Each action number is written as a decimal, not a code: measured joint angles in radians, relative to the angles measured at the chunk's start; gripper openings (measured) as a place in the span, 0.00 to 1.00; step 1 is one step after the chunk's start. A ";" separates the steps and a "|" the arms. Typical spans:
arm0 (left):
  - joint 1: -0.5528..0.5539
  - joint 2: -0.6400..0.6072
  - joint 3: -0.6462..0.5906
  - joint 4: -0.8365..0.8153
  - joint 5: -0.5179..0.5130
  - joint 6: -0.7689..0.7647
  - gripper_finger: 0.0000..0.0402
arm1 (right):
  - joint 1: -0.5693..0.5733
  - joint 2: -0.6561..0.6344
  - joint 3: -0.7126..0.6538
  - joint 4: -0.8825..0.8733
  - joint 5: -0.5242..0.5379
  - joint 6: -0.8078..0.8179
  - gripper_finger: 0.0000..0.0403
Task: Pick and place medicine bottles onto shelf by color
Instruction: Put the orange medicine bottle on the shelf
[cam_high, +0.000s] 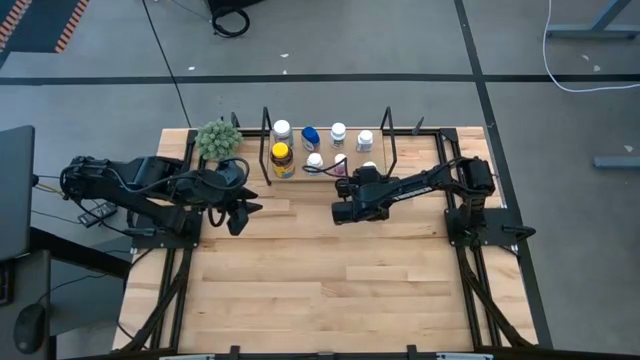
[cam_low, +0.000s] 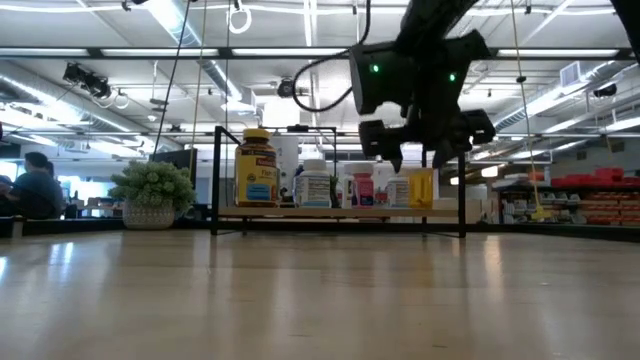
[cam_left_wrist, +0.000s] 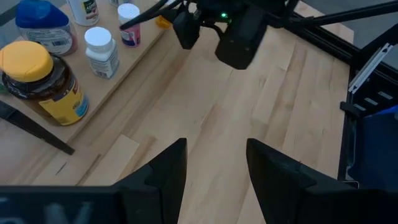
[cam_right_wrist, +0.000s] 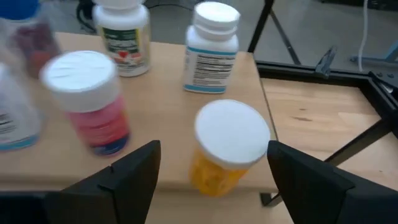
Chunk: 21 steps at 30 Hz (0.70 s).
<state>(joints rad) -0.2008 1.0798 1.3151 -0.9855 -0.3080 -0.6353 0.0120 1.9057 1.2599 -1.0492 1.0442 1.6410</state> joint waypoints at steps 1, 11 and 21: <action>0.000 0.000 0.000 0.000 0.000 0.000 0.43 | 0.008 0.000 0.014 -0.012 -0.005 -0.005 0.75; -0.061 0.000 0.000 0.000 0.000 0.003 0.43 | 0.059 0.000 0.165 -0.305 -0.013 -0.006 0.75; -0.104 0.000 0.000 0.000 -0.001 0.002 0.43 | 0.114 -0.002 0.287 -0.460 -0.203 0.084 0.75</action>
<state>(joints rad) -0.3050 1.0798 1.3151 -0.9852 -0.3093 -0.6331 0.1263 1.9041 1.5473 -1.5090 0.8415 1.7252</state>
